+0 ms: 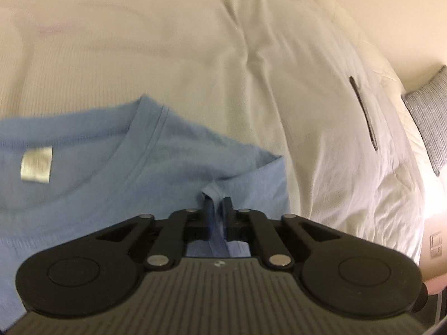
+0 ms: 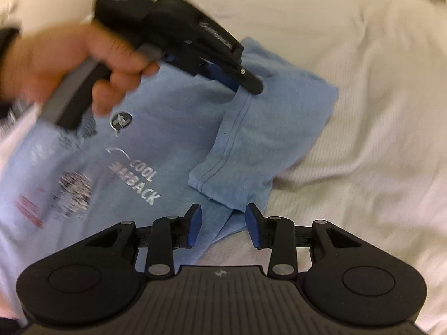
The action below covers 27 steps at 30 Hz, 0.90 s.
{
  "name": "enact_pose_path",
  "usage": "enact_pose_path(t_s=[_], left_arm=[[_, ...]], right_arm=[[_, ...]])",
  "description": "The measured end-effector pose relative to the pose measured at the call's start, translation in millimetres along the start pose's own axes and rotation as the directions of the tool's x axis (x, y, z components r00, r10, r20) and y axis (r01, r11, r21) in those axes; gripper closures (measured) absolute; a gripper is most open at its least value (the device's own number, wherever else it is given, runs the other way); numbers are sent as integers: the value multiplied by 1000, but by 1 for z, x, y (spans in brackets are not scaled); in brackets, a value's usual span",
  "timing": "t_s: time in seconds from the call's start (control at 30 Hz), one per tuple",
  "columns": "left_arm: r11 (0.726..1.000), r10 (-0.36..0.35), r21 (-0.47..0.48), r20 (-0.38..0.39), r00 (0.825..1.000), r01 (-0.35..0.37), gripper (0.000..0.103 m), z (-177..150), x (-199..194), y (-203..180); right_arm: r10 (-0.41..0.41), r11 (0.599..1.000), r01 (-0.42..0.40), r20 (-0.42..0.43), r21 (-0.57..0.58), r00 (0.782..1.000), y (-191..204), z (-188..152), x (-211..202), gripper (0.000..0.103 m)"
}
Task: Fold clothes
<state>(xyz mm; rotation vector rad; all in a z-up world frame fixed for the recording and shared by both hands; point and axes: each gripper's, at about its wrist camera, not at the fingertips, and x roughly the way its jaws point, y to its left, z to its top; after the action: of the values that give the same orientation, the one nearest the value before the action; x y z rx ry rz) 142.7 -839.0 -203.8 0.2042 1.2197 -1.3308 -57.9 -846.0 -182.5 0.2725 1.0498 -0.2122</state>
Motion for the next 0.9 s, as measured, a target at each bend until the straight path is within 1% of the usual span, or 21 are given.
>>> enact_pose_path(t_s=[0.07, 0.17, 0.23, 0.3, 0.37, 0.43, 0.53, 0.63, 0.77, 0.83, 0.9], left_arm=[[1000, 0, 26, 10, 1000, 0, 103, 6, -1, 0], [999, -6, 35, 17, 1000, 5, 103, 11, -1, 3], [999, -7, 34, 20, 1000, 6, 103, 13, -1, 4], [999, -3, 32, 22, 1000, 2, 103, 12, -2, 5], [1000, 5, 31, 27, 1000, -6, 103, 9, -5, 7], [1000, 17, 17, 40, 999, -18, 103, 8, -7, 11], [1000, 22, -1, 49, 999, -22, 103, 5, -9, 18], [1000, 30, 1, 56, 998, -31, 103, 5, -7, 19], [1000, 29, 4, 53, 998, -29, 103, 7, -7, 20], [1000, 22, -5, 45, 999, -22, 103, 9, -6, 21], [1000, 23, -17, 39, 999, -22, 103, 10, -8, 22]], right_arm=[[-66, 994, 68, 22, -83, 998, 15, -3, 2, 65], [-125, 974, 133, 54, -184, 991, 34, -8, 5, 65], [-171, 949, 186, 80, -255, 982, 48, -9, 11, 65], [-228, 906, 251, 106, -340, 968, 62, -10, 18, 65], [-252, 884, 272, 102, -381, 962, 69, -10, 26, 65], [-245, 891, 262, 93, -370, 965, 69, -8, 27, 65], [-179, 922, 189, 62, -338, 982, 63, -9, 23, 65], [-132, 938, 143, 55, -317, 990, 62, -14, 17, 65], [-119, 961, 133, 72, -244, 990, 54, -19, -1, 65], [-135, 968, 152, 94, -201, 986, 50, -18, -8, 65], [-176, 966, 194, 114, -170, 978, 45, -18, -15, 65]])
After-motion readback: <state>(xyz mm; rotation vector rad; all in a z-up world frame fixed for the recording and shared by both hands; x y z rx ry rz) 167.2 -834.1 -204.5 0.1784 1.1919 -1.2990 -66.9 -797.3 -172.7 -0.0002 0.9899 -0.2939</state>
